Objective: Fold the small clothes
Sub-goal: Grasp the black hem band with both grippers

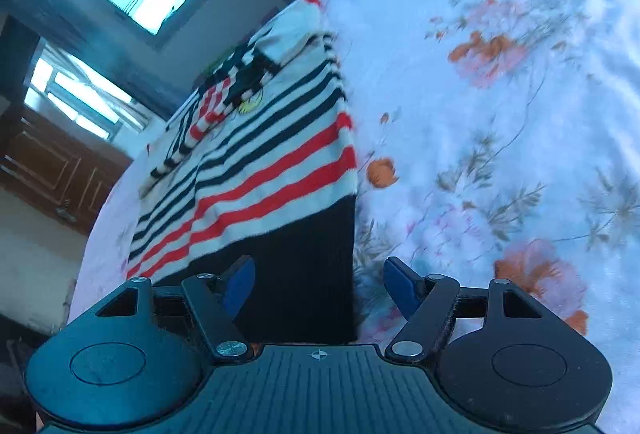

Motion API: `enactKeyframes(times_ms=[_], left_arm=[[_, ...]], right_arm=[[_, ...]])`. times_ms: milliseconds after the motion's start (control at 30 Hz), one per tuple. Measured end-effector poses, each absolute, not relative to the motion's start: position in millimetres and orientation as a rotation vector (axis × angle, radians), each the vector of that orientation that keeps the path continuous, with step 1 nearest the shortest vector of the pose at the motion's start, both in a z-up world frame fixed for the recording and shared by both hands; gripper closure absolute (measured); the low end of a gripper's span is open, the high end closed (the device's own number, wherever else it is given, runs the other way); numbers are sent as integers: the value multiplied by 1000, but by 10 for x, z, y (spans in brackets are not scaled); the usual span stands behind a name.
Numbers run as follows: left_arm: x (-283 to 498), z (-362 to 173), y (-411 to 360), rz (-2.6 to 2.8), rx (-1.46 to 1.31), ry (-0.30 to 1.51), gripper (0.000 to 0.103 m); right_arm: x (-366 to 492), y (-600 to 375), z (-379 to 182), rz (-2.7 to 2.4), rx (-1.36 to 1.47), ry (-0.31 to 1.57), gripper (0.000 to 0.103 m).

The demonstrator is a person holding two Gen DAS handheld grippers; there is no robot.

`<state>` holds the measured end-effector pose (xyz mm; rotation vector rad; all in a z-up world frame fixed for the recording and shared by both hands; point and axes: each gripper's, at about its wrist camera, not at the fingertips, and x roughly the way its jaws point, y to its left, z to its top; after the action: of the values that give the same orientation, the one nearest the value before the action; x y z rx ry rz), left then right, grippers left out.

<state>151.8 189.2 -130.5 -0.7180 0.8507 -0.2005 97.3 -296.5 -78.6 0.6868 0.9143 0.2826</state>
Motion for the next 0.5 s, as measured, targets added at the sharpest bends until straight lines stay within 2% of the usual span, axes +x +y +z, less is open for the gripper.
enactKeyframes(times_ms=[100, 233, 333, 500], left_arm=[[1607, -1443, 2001, -219, -841, 836, 61], [1701, -1531, 2040, -251, -930, 825, 62], [1743, -1547, 1982, -276, -933, 825, 59], [1665, -1519, 1876, -286, -883, 823, 60]], right_arm=[[1027, -2977, -861, 300, 724, 927, 32], [1084, -2950, -887, 324, 757, 917, 33], [1136, -2934, -924, 325, 760, 919, 44], [1119, -2969, -952, 313, 795, 910, 52]])
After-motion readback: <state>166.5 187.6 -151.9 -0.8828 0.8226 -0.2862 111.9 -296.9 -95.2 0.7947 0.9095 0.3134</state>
